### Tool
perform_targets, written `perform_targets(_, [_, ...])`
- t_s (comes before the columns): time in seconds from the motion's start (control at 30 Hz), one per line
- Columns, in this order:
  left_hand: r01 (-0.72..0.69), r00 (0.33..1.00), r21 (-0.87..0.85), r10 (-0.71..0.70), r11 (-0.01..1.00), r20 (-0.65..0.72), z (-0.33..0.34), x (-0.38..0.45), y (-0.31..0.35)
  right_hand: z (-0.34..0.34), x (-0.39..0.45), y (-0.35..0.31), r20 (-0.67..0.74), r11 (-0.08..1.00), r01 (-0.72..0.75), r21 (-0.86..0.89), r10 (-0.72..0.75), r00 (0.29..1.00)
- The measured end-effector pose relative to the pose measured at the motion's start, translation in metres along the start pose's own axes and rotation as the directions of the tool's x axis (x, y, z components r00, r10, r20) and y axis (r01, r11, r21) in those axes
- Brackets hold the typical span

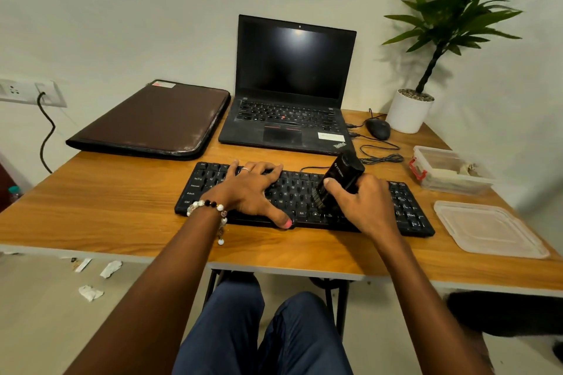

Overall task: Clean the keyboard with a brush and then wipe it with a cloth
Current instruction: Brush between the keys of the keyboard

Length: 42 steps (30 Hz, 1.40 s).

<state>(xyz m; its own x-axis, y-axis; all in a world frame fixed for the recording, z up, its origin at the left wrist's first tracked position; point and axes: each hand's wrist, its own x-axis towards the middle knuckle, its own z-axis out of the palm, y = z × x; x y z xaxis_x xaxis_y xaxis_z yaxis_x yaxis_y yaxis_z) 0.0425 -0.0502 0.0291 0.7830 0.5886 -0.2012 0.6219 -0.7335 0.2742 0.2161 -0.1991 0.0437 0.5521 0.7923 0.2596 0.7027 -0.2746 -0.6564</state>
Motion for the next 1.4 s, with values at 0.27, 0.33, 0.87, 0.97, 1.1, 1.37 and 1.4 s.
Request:
perform_targets(0.27, [-0.002,1.000,0.004,0.002,1.000,0.006,0.000,0.001,0.000,-0.011,0.009,0.000,-0.071,0.997,-0.065,0.044,0.068,0.995])
perform_targets(0.33, [-0.004,1.000,0.001,0.004,1.000,0.004,0.000,0.000,0.001,-0.005,0.004,-0.002,-0.035,0.996,-0.052,0.072,0.055,0.998])
perform_targets(0.87, [-0.004,1.000,-0.008,0.004,1.000,0.008,-0.002,-0.002,0.002,-0.030,0.003,0.004,0.179,0.989,-0.093,0.113,0.071,0.981])
perform_targets(0.97, [0.003,1.000,-0.012,-0.002,1.000,0.010,-0.002,-0.002,0.002,-0.040,0.009,0.010,0.092,0.990,-0.063,-0.127,0.075,0.993])
perform_targets(1.1, [0.008,1.000,-0.009,-0.008,1.000,0.023,-0.002,-0.002,0.003,-0.042,0.008,0.000,0.067,0.992,0.013,-0.126,-0.005,0.998])
perform_targets(1.37, [0.004,1.000,-0.012,-0.004,1.000,0.015,-0.001,-0.002,0.002,-0.008,-0.007,-0.023,0.217,0.987,-0.013,0.160,-0.022,0.976])
perform_targets(1.4, [0.001,1.000,-0.011,-0.001,1.000,0.011,-0.001,-0.002,0.002,-0.009,-0.007,-0.023,0.218,0.991,0.003,0.130,-0.031,0.976])
